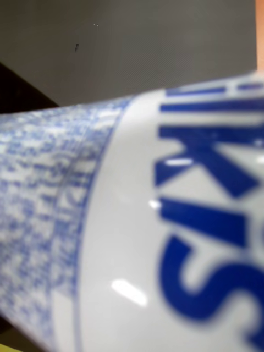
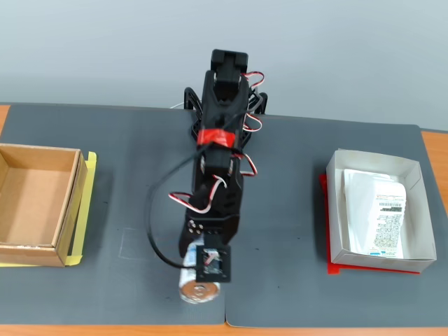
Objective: Pick the can and put it in the brown box
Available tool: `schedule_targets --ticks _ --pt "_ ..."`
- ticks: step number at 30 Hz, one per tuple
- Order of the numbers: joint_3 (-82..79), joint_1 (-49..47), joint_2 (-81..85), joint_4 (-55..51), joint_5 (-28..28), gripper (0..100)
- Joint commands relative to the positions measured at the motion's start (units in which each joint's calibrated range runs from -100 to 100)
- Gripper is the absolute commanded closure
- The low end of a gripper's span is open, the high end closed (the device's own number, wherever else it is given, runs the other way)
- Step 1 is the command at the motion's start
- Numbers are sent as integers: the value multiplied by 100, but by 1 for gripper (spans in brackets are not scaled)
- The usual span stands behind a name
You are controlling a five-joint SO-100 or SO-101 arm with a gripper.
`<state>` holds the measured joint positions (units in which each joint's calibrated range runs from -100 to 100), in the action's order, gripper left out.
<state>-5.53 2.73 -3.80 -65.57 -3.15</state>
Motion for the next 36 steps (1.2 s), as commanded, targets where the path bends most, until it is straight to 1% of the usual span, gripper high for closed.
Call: schedule_targets --ticks 1,4,11,16,17,21,24,30,33,36 --pt "336 360 613 -34 -29 84" --pt "752 774 774 -43 -321 84" --pt "1911 1692 783 -34 -1415 84" --pt "2218 2245 783 0 -2160 84" --pt "2327 2440 783 18 -2447 84" --pt "2598 2878 605 52 -2963 84" --pt "3159 3366 130 44 -3187 84" --pt "4082 3910 -691 -17 -3255 84" --pt "4381 4040 -962 -243 -3249 84" --pt "4526 4178 -1208 -225 -3249 84"
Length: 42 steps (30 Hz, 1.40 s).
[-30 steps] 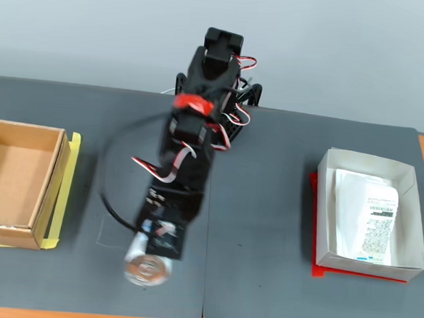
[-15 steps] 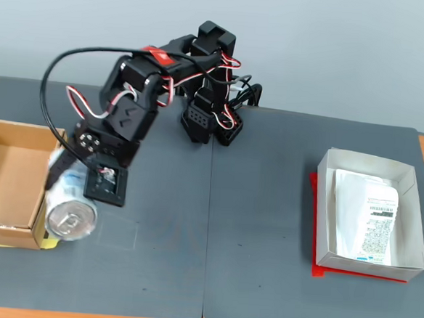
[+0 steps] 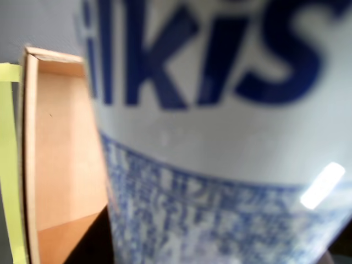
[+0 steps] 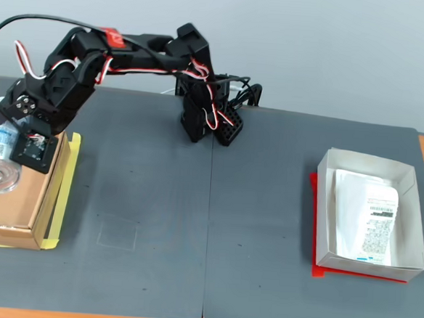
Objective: Pick the can and put it in the brown box
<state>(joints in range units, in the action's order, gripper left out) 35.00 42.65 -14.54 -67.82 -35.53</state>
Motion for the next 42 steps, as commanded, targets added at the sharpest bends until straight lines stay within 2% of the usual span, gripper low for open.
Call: schedule_targets --ticks 1,14,29,31,37,42 --pt "546 203 -236 0 -11 84" --pt "1686 325 -1634 0 -11 84" --pt "1614 415 -1862 -96 20 83" --pt "1605 415 -1871 -104 25 80" --pt "1170 415 -1769 -104 25 58" --pt "899 406 -1515 -104 25 57"
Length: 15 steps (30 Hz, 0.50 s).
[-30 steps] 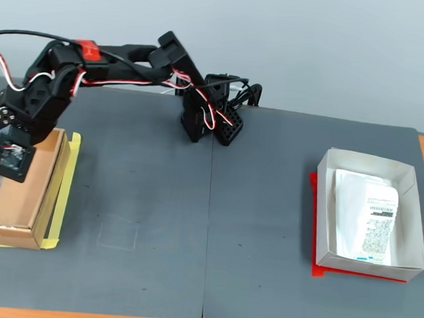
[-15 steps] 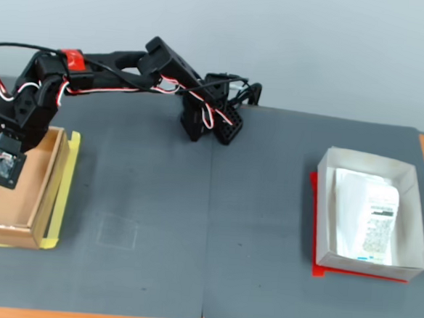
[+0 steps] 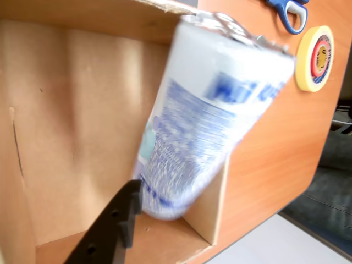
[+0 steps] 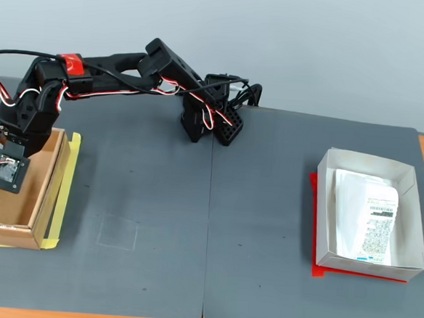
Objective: Pick the can and put it in the brown box
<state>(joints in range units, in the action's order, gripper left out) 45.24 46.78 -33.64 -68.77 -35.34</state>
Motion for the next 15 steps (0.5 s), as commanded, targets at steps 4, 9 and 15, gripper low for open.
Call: schedule_targets --ticks 4,9,15 --pt "-732 -105 954 -79 126 57" --pt "-1547 -438 2089 -703 881 57" --pt "-2180 -982 3470 -1249 1215 67"
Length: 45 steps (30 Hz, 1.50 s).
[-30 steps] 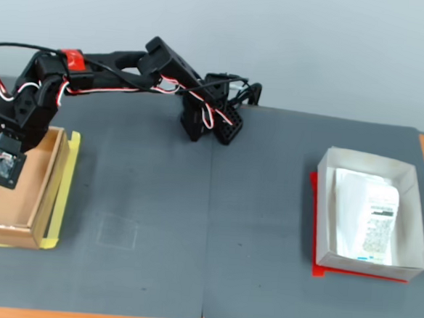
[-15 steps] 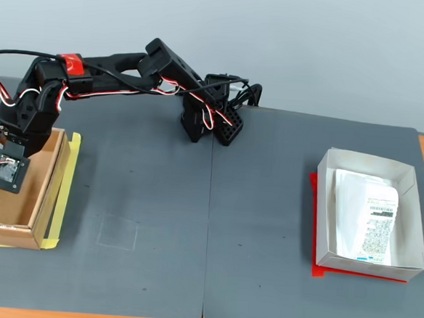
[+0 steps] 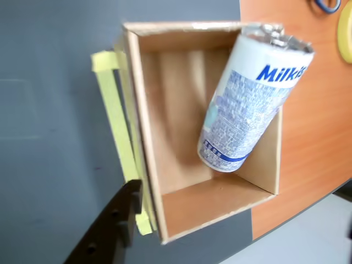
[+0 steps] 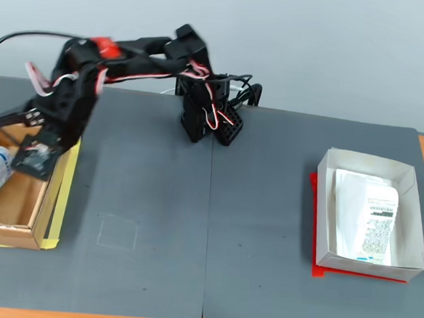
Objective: Pick the can and put it in the brown box
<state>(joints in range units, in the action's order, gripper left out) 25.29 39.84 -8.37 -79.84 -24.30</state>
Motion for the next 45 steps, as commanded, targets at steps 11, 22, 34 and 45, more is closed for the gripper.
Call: schedule_targets --ticks 11,22,34,45 --pt "-1923 -1344 3281 -47 465 99" --pt "-3923 -2627 5542 -38 1810 99" --pt "-7000 -3764 8245 1063 2044 99" --pt "-10520 -4114 10617 1991 2044 99"
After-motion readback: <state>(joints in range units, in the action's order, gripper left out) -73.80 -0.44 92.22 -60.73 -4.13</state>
